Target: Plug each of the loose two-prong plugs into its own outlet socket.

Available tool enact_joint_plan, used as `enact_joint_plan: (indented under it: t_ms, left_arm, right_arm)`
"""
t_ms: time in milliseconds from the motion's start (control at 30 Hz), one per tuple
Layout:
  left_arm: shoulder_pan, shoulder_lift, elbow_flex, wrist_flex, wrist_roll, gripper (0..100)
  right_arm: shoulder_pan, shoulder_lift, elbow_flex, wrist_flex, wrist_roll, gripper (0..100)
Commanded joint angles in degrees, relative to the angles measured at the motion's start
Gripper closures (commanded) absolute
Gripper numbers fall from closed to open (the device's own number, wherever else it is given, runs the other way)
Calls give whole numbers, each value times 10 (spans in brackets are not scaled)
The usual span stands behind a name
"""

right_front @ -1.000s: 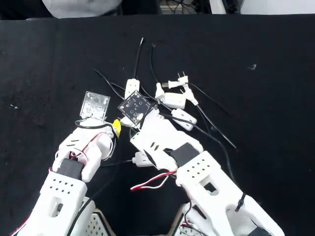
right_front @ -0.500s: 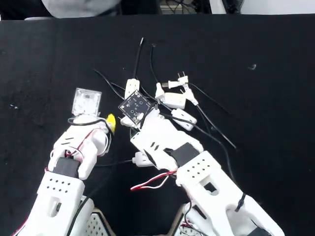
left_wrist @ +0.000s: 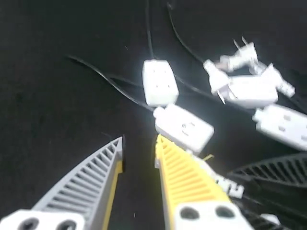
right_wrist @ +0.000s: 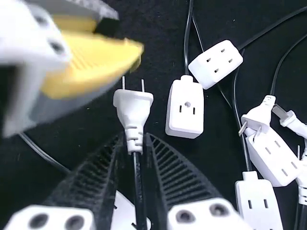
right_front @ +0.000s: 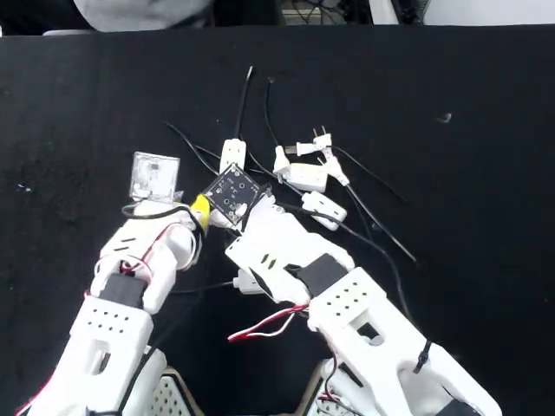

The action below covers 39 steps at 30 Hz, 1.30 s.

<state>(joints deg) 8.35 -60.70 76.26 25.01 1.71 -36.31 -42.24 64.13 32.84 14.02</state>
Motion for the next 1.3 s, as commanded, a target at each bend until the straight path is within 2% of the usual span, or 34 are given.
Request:
enact_joint_plan:
  t_ms: [0,200,1133,1267]
  left_arm:
    - [4,43,-36,-15,4,884]
    - [3,92,-55,-16,4,884]
    - [8,99,-49,-12,6,884]
    - [30,98,-37,-12,4,884]
  right_arm:
    - [-7,-24,-36,2,-4,988]
    - [-4,-24,-36,2,-4,988]
    - [-4,-24,-39,2,-4,988]
    - [-4,-24,-39,2,-4,988]
